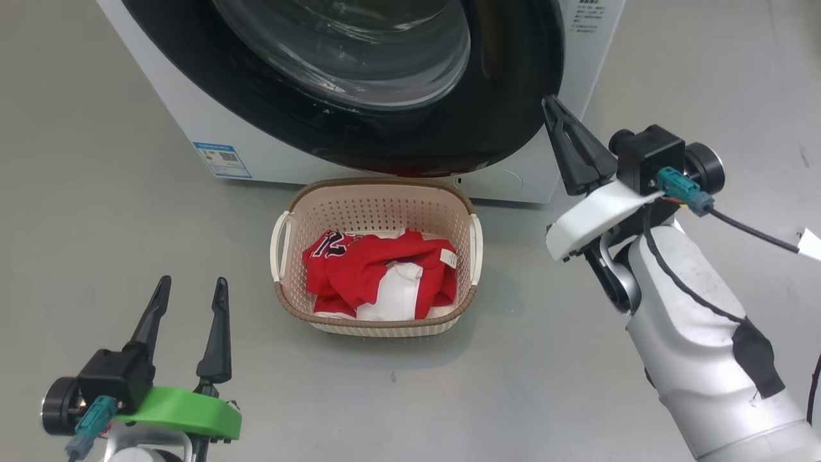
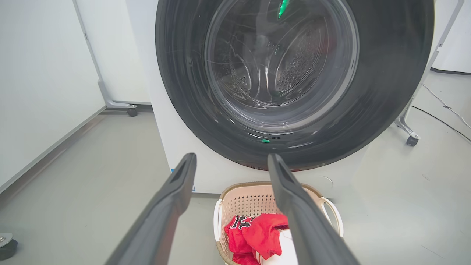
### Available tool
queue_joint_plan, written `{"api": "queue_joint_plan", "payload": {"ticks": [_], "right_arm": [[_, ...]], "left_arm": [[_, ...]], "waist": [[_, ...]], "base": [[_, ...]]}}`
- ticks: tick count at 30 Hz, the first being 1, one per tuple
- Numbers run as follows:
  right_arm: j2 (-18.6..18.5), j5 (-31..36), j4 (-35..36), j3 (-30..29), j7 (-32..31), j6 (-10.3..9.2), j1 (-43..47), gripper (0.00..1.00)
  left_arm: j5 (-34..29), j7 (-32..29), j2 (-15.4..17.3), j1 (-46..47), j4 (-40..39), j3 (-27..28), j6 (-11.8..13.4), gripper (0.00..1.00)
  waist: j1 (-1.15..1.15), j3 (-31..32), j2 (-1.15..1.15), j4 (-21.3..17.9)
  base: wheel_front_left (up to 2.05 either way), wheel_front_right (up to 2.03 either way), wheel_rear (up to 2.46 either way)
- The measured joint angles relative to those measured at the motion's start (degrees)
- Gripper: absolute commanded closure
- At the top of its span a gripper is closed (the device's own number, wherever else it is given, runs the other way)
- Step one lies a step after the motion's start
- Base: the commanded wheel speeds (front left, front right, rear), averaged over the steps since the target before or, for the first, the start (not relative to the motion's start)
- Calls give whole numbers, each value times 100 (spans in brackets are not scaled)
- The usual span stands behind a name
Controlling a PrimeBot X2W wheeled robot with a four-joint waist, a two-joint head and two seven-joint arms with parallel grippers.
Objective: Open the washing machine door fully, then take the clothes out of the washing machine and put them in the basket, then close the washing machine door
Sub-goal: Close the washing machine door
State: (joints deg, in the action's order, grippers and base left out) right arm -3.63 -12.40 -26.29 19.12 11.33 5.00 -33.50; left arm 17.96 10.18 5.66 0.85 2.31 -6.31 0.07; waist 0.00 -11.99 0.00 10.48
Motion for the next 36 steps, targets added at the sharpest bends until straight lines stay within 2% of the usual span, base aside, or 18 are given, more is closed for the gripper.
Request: {"api": "queue_joint_plan", "payload": {"ticks": [14,36], "right_arm": [[-66,2,-893,-120,-94,49,-1220,100],[-305,-76,-1869,-423,67,100,-2260,100]], "left_arm": [[1,126,-92,405,102,-134,-98,0],[3,252,-136,653,318,-213,-238,0]], "waist": [[0,-470,0,394],[0,-749,0,697]], "base": [[0,0,0],[0,0,0]]}}
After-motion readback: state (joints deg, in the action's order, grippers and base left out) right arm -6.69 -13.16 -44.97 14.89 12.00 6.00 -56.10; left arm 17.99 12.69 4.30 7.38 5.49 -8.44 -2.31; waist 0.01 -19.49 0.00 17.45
